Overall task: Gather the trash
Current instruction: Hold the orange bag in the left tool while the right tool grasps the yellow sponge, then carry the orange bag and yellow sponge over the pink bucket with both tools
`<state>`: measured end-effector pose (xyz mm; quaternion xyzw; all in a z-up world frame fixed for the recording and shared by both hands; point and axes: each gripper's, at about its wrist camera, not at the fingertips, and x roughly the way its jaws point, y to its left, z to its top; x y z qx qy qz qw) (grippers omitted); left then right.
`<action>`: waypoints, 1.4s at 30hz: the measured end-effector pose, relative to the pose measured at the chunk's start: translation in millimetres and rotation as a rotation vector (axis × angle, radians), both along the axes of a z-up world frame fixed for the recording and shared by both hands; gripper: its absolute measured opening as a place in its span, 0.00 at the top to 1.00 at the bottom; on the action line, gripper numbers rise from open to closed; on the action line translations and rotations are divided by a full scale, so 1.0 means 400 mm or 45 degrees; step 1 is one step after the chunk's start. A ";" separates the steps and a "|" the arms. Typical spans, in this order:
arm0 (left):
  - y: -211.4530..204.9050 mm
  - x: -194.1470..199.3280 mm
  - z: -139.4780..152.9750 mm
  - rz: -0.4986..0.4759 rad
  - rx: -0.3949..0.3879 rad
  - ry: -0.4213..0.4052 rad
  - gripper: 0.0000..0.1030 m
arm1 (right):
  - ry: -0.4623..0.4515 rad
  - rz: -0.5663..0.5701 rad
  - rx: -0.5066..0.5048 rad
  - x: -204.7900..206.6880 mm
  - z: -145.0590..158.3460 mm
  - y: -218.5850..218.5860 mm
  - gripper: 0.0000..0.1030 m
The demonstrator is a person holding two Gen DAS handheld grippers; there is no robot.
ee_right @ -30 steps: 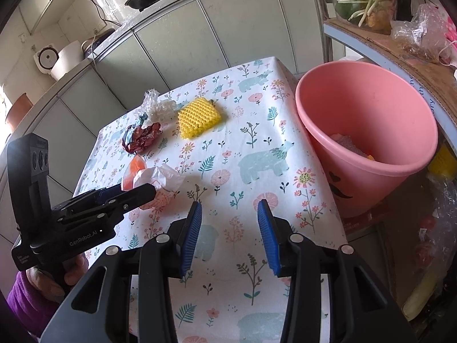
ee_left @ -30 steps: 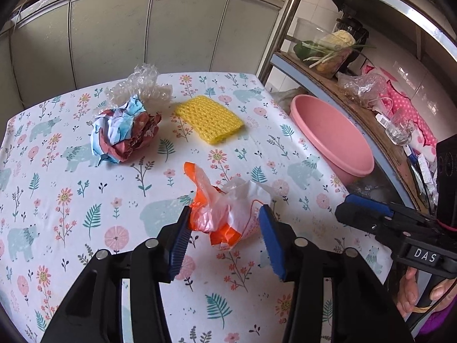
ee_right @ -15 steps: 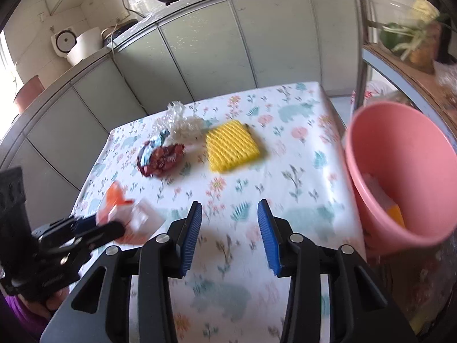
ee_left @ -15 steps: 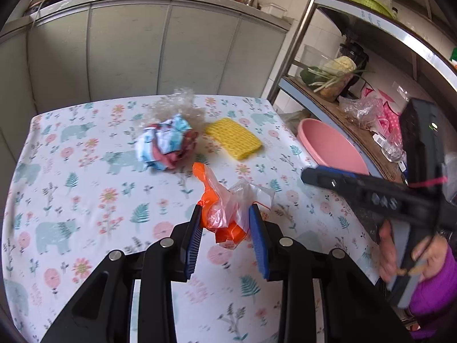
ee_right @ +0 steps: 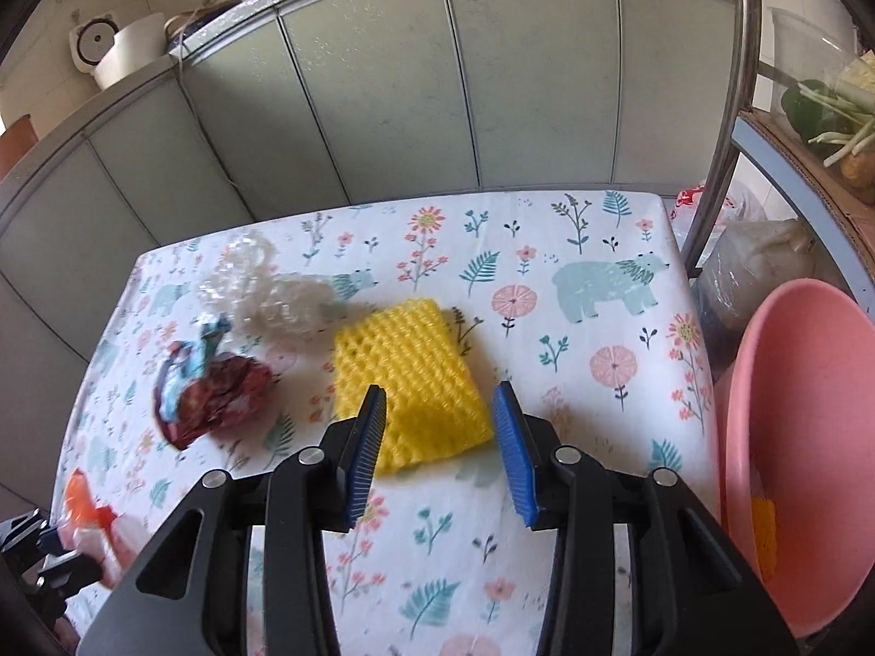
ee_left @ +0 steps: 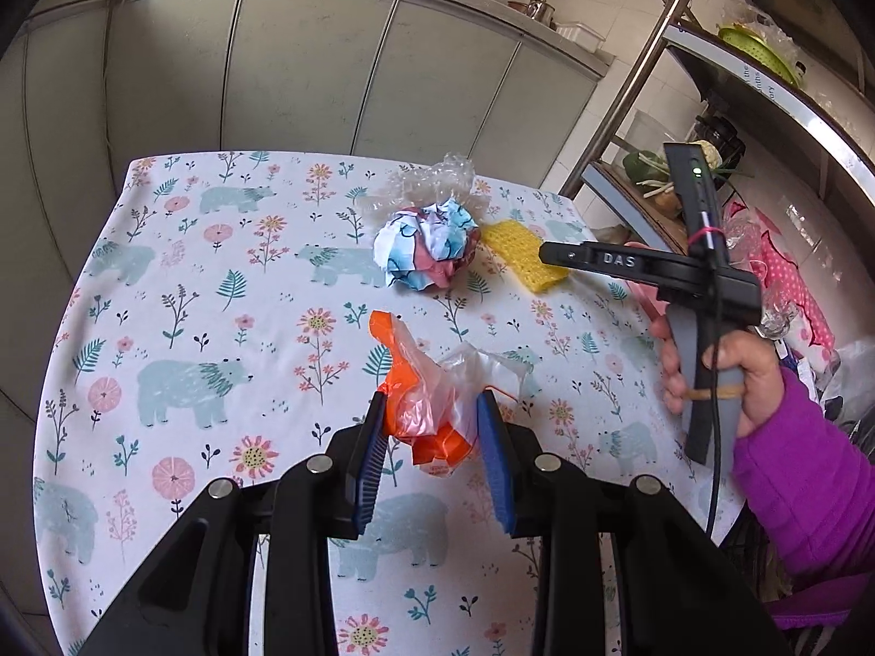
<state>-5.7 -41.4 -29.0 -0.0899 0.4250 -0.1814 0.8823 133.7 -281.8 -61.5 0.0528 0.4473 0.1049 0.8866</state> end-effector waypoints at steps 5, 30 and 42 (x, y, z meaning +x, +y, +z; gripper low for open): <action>-0.004 0.001 -0.001 -0.005 -0.001 -0.002 0.69 | 0.012 0.003 0.001 0.015 -0.018 0.017 0.60; -0.081 -0.049 0.083 -0.032 0.050 -0.125 0.69 | -0.137 0.079 0.279 -0.316 0.136 -0.044 0.87; -0.179 -0.091 0.125 -0.106 0.076 -0.189 0.69 | -0.155 0.030 0.289 -0.427 0.146 -0.096 0.87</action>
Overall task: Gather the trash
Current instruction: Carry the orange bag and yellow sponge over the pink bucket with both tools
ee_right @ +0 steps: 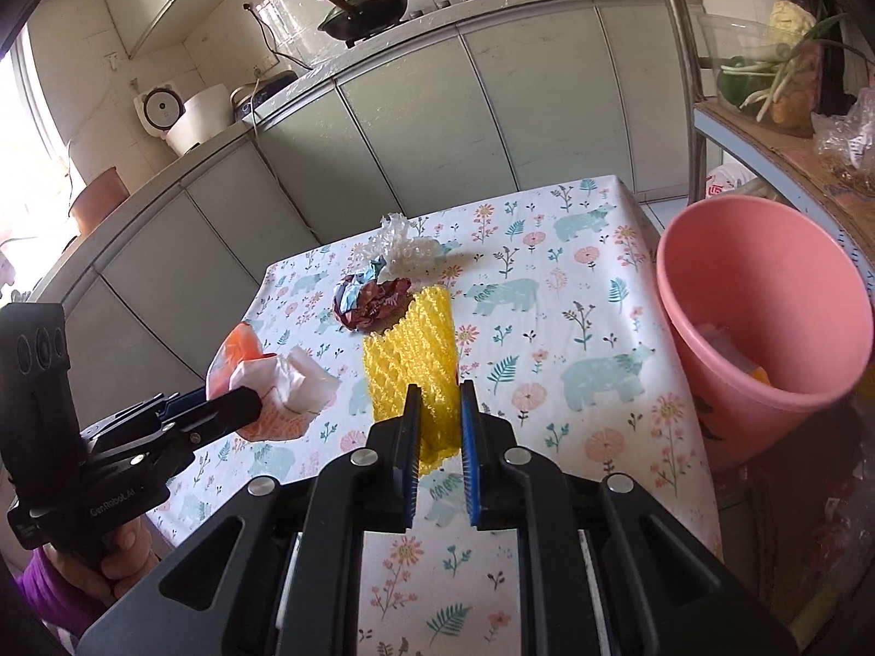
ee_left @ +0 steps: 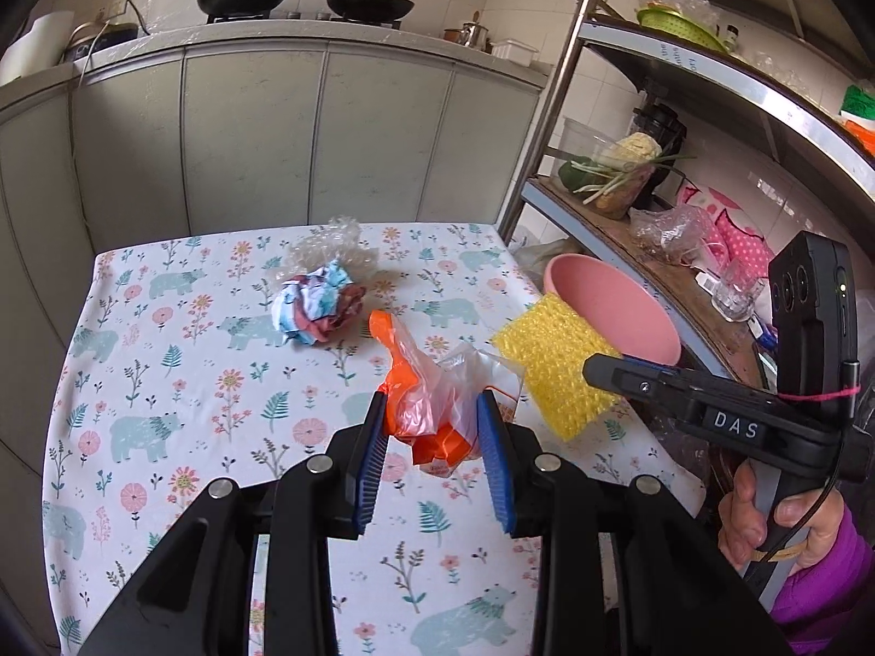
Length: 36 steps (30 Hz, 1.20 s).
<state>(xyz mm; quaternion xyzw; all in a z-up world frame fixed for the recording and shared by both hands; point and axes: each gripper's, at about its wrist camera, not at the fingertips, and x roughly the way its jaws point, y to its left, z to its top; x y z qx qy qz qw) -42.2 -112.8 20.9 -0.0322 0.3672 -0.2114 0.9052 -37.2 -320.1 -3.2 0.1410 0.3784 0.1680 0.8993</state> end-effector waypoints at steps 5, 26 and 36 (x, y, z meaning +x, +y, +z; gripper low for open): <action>-0.049 -0.011 0.001 -0.030 0.022 -0.001 0.69 | -0.017 -0.022 -0.005 -0.039 0.011 -0.017 0.87; -0.219 0.009 -0.002 -0.111 0.102 0.006 0.69 | -0.022 -0.123 -0.001 -0.105 0.011 -0.102 0.87; -0.285 0.035 -0.009 -0.160 0.118 0.013 0.69 | -0.013 -0.172 0.002 -0.103 0.001 -0.146 0.87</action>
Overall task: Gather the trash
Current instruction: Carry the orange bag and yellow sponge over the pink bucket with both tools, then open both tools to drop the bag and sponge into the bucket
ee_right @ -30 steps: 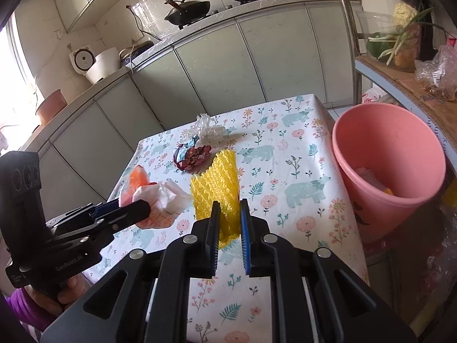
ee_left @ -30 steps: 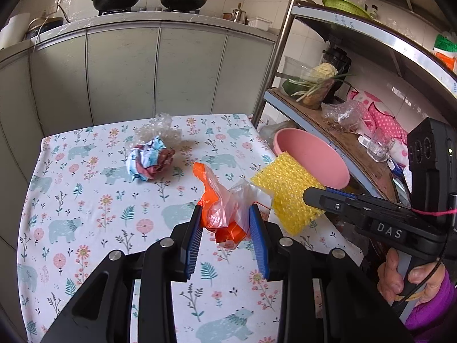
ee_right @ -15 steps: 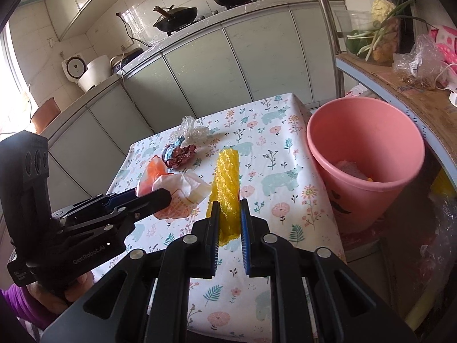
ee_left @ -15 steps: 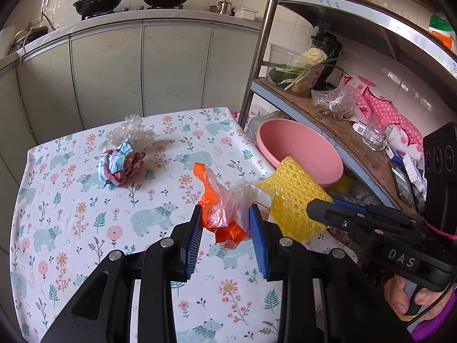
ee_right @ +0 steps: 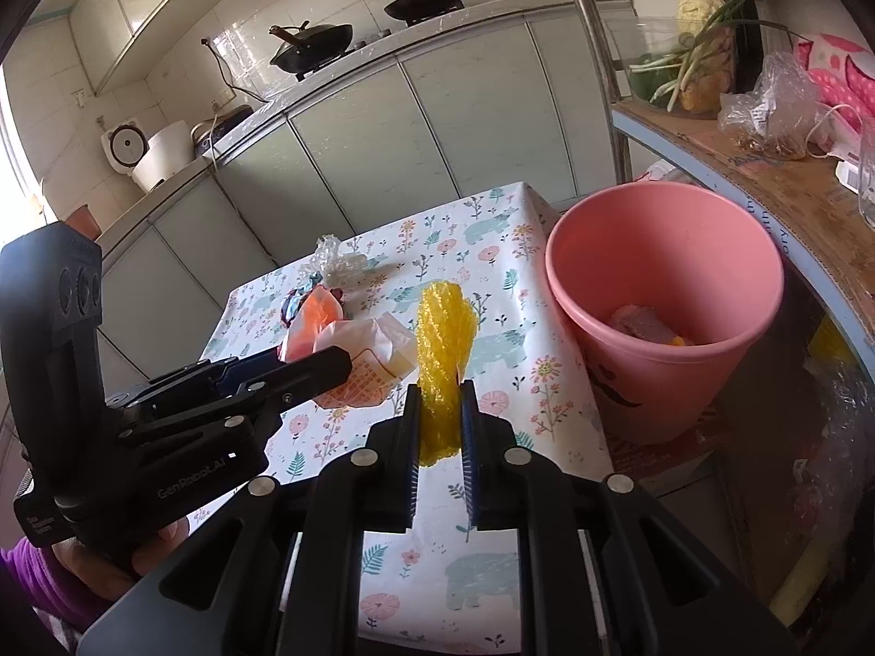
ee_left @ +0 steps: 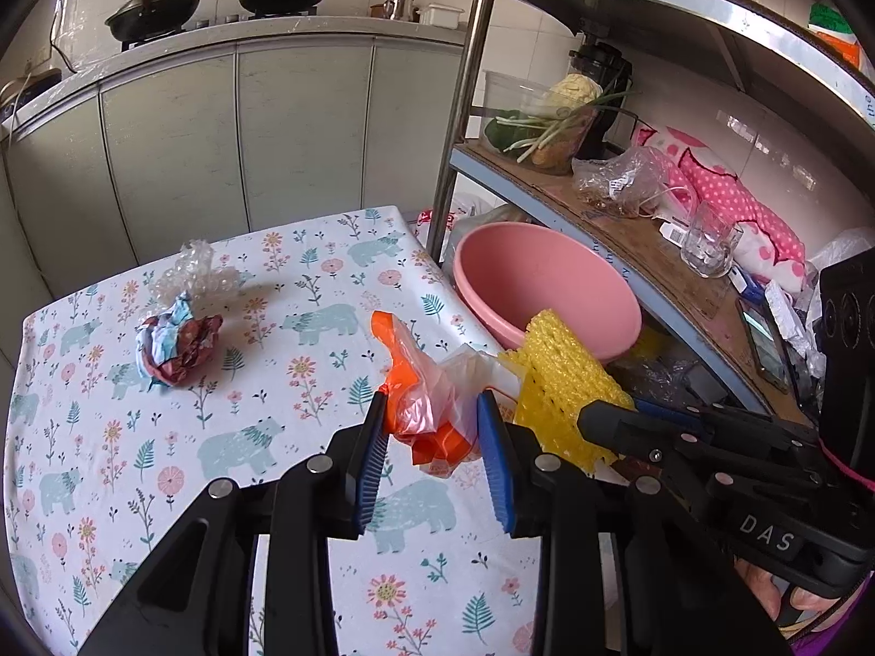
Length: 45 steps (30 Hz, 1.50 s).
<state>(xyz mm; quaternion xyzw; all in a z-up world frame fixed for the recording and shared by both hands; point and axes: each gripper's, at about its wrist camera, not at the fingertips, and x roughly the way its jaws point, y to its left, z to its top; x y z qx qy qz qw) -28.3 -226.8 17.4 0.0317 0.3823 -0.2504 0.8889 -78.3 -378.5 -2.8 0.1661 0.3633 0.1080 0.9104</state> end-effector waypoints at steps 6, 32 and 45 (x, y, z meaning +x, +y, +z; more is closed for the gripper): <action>-0.034 0.025 -0.003 -0.024 0.010 -0.005 0.69 | 0.001 -0.036 -0.002 0.012 -0.003 -0.030 0.87; -0.207 0.149 0.010 -0.180 -0.076 -0.065 0.69 | -0.012 -0.303 -0.014 0.086 -0.001 -0.206 0.87; -0.268 0.233 -0.061 -0.193 -0.088 0.027 0.69 | 0.027 -0.418 -0.032 0.120 -0.032 -0.270 0.87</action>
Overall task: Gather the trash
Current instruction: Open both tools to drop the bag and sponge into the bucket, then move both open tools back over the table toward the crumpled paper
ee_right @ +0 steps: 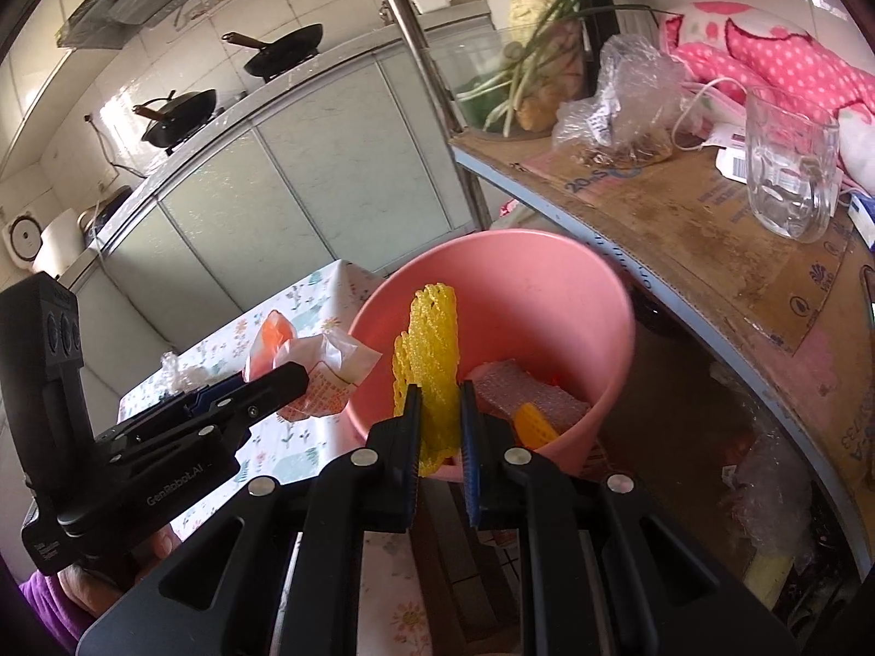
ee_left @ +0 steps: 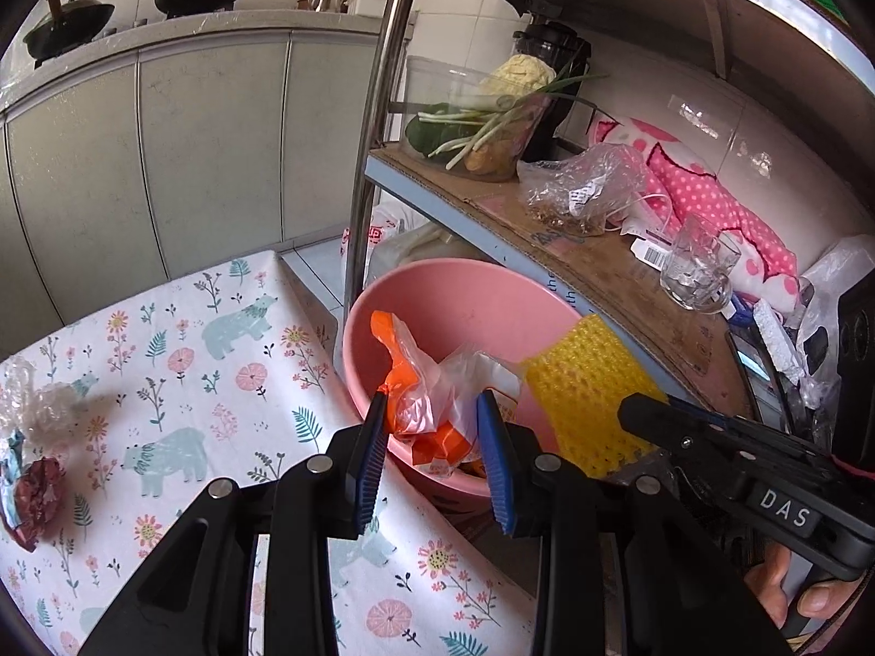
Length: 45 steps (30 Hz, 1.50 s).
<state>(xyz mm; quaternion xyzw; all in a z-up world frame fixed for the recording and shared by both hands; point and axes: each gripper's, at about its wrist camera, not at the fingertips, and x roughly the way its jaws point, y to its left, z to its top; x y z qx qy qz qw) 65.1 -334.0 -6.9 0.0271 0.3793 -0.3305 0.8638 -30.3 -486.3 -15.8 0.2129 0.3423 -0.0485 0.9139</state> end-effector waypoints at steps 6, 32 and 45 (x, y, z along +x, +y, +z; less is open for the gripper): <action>-0.024 0.045 -0.042 0.010 0.006 0.067 0.69 | 0.014 -0.041 -0.005 0.017 -0.021 -0.018 0.87; 0.010 0.081 -0.005 0.008 -0.087 0.094 0.56 | 0.107 -0.081 -0.092 0.114 -0.089 -0.042 0.86; 0.239 0.041 0.050 0.177 -0.115 0.048 0.54 | 0.113 -0.050 -0.067 0.104 -0.088 -0.035 0.66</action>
